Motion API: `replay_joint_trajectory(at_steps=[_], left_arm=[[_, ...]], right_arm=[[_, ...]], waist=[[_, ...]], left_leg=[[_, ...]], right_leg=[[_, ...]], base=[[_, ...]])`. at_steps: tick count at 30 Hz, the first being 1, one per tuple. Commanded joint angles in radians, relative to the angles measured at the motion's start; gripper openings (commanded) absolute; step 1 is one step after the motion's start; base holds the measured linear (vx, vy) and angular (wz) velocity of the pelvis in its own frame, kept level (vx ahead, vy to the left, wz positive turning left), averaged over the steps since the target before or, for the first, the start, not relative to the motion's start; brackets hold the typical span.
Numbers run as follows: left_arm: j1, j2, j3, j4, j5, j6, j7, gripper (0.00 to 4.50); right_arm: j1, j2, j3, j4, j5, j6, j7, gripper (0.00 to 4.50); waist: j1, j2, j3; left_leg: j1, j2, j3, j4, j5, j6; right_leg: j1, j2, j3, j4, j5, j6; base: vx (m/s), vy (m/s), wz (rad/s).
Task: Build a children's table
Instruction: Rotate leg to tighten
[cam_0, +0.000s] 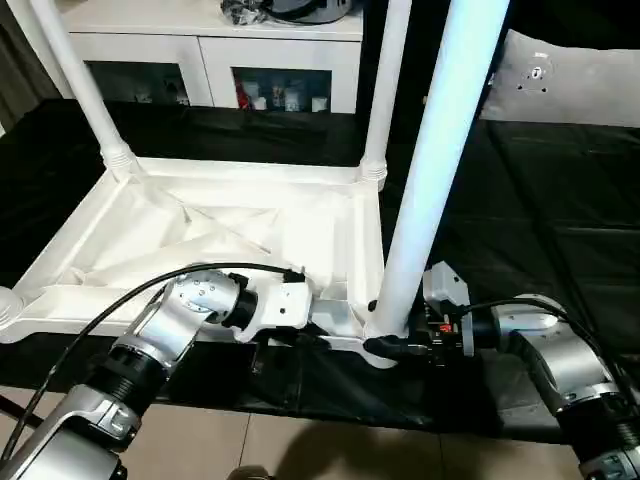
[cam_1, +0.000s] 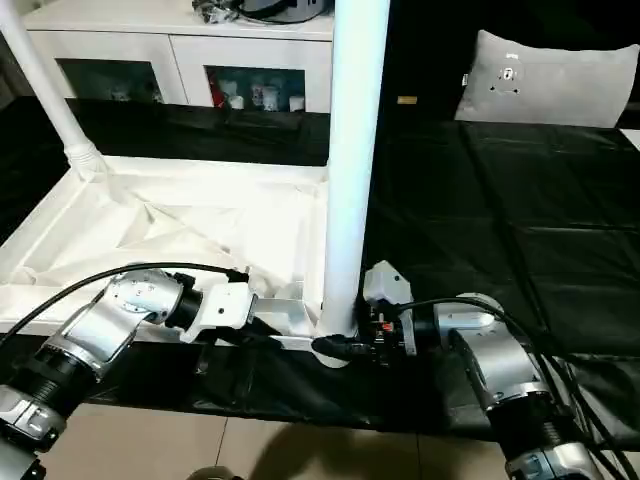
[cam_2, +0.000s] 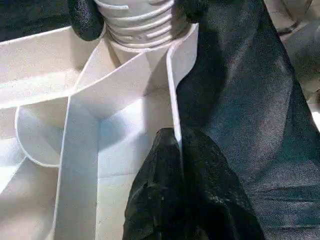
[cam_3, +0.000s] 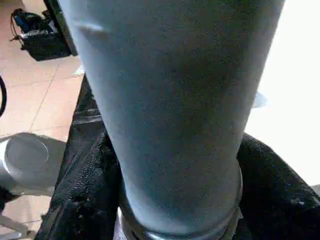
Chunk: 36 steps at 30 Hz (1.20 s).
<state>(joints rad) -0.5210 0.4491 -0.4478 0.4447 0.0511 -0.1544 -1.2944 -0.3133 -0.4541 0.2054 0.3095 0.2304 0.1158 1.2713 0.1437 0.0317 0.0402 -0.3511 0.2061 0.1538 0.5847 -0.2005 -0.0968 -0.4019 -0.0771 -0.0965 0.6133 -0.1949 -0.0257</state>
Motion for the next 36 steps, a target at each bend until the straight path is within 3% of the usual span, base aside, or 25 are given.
replay_joint_trajectory(at_steps=[1, 3, 4, 6, 8, 12, 13, 16, 18, 19, 25, 28, 29, 35, 36], left_arm=[[0.011, -0.007, -0.023, -0.012, 0.017, 0.024, -0.002, 0.0], [0.023, -0.024, -0.002, -0.041, 0.012, 0.092, 0.05, 0.0], [0.037, -0.048, 0.02, -0.082, 0.009, 0.189, 0.112, 0.0], [0.047, -0.068, 0.032, -0.114, 0.013, 0.241, 0.157, 0.0], [0.051, -0.077, 0.036, -0.126, 0.016, 0.256, 0.178, 0.0], [0.07, -0.152, 0.048, -0.187, 0.05, 0.369, 0.313, 0.0], [0.074, -0.207, 0.049, -0.208, 0.076, 0.434, 0.395, 0.0], [0.067, -0.26, 0.055, -0.214, 0.095, 0.484, 0.471, 0.0], [0.062, -0.27, 0.06, -0.209, 0.094, 0.486, 0.483, 0.0], [0.058, -0.275, 0.062, -0.207, 0.095, 0.49, 0.494, 0.0], [0.067, -0.249, 0.064, -0.223, 0.117, 0.505, 0.492, 0.0], [0.067, -0.21, 0.077, -0.202, 0.109, 0.458, 0.468, 0.0], [0.066, -0.201, 0.08, -0.196, 0.105, 0.449, 0.461, 0.0], [0.049, -0.152, 0.083, -0.145, 0.097, 0.381, 0.412, 0.0], [0.038, -0.129, 0.085, -0.118, 0.088, 0.329, 0.378, 0.0]], right_arm=[[0.017, 0.014, 0.011, -0.038, 0.016, 0.029, -0.011, 2.76], [0.031, 0.039, 0.019, -0.042, -0.006, 0.054, -0.073, 2.74], [0.027, 0.086, 0.02, -0.003, -0.055, 0.075, -0.193, 2.74], [0.016, 0.137, 0.004, 0.034, -0.078, 0.08, -0.295, 2.74], [0.009, 0.158, -0.005, 0.045, -0.076, 0.095, -0.329, 2.74], [-0.036, 0.257, -0.022, 0.101, -0.108, 0.14, -0.514, 2.73], [-0.074, 0.34, -0.066, 0.149, -0.105, 0.175, -0.662, 2.73], [-0.098, 0.391, -0.102, 0.189, -0.12, 0.186, -0.776, 2.73], [-0.096, 0.393, -0.105, 0.193, -0.11, 0.173, -0.762, 2.73], [-0.095, 0.392, -0.106, 0.192, -0.108, 0.16, -0.761, 3.29], [-0.08, 0.382, -0.132, 0.172, -0.109, 0.11, -0.746, 3.9], [-0.049, 0.327, -0.126, 0.131, -0.083, 0.081, -0.636, 4.09], [-0.042, 0.308, -0.126, 0.12, -0.078, 0.074, -0.607, 4.22], [-0.009, 0.197, -0.105, 0.067, -0.064, 0.035, -0.447, 4.47], [0.002, 0.141, -0.101, 0.046, -0.058, 0.028, -0.373, 4.47]], waist=[[-0.004, -0.008, -0.061], [-0.005, -0.008, -0.06], [-0.007, 0.0, -0.057], [-0.016, -0.004, -0.051], [-0.039, 0.0, -0.042], [-0.074, 0.006, -0.033], [-0.084, 0.009, -0.034], [-0.106, 0.008, -0.039], [-0.106, 0.009, -0.044], [-0.104, 0.008, -0.044], [-0.089, 0.008, -0.05], [-0.079, 0.008, -0.052], [-0.076, 0.015, -0.054], [-0.07, 0.009, -0.056], [-0.07, 0.007, -0.057]], left_leg=[[-0.007, 0.024, 0.007, -0.059, -0.117, 0.068], [-0.006, 0.027, 0.006, -0.062, -0.114, 0.061], [-0.004, 0.027, 0.006, -0.064, -0.133, 0.052], [-0.003, 0.022, 0.006, -0.069, -0.177, 0.03], [0.001, 0.016, 0.0, -0.078, -0.259, 0.01], [0.015, 0.012, -0.009, -0.081, -0.365, -0.006], [0.018, 0.01, -0.01, -0.079, -0.378, -0.008], [0.009, 0.009, -0.016, -0.083, -0.362, -0.004], [0.012, 0.012, -0.011, -0.08, -0.347, 0.01], [0.01, 0.012, -0.009, -0.081, -0.335, 0.019], [0.004, 0.014, 0.0, -0.077, -0.239, 0.042], [0.002, 0.017, 0.001, -0.076, -0.206, 0.049], [0.0, 0.016, 0.0, -0.076, -0.189, 0.05], [-0.007, 0.014, 0.002, -0.07, -0.149, 0.073], [-0.006, 0.015, 0.003, -0.068, -0.146, 0.076]], right_leg=[[0.064, -0.066, 0.054, -0.07, -0.148, -0.182], [0.062, -0.067, 0.055, -0.069, -0.15, -0.183], [0.061, -0.068, 0.055, -0.072, -0.184, -0.179], [0.06, -0.069, 0.052, -0.085, -0.279, -0.158], [0.058, -0.067, 0.046, -0.106, -0.445, -0.102], [0.052, -0.066, 0.036, -0.126, -0.56, -0.069], [0.049, -0.065, 0.036, -0.129, -0.572, -0.065], [0.057, -0.064, 0.032, -0.127, -0.519, -0.073], [0.053, -0.062, 0.038, -0.124, -0.456, -0.094], [0.054, -0.061, 0.042, -0.12, -0.419, -0.109], [0.059, -0.063, 0.05, -0.107, -0.313, -0.152], [0.064, -0.062, 0.052, -0.101, -0.253, -0.158], [0.067, -0.063, 0.051, -0.096, -0.222, -0.168], [0.072, -0.06, 0.049, -0.091, -0.164, -0.186], [0.072, -0.061, 0.049, -0.091, -0.164, -0.185]], base=[[0.0, 0.0, 0.0], [0.0, 0.0, 0.0], [0.0, 0.0, 0.0], [0.0, 0.0, 0.0], [0.0, 0.0, 0.0], [0.0, 0.0, 0.0], [0.0, 0.0, 0.0], [0.0, 0.0, 0.0], [0.0, 0.0, 0.0], [0.0, 0.0, 0.0], [0.0, 0.0, 0.0], [0.0, 0.0, 0.0], [0.0, 0.0, 0.0], [0.0, 0.0, 0.0], [0.0, 0.0, 0.0]])
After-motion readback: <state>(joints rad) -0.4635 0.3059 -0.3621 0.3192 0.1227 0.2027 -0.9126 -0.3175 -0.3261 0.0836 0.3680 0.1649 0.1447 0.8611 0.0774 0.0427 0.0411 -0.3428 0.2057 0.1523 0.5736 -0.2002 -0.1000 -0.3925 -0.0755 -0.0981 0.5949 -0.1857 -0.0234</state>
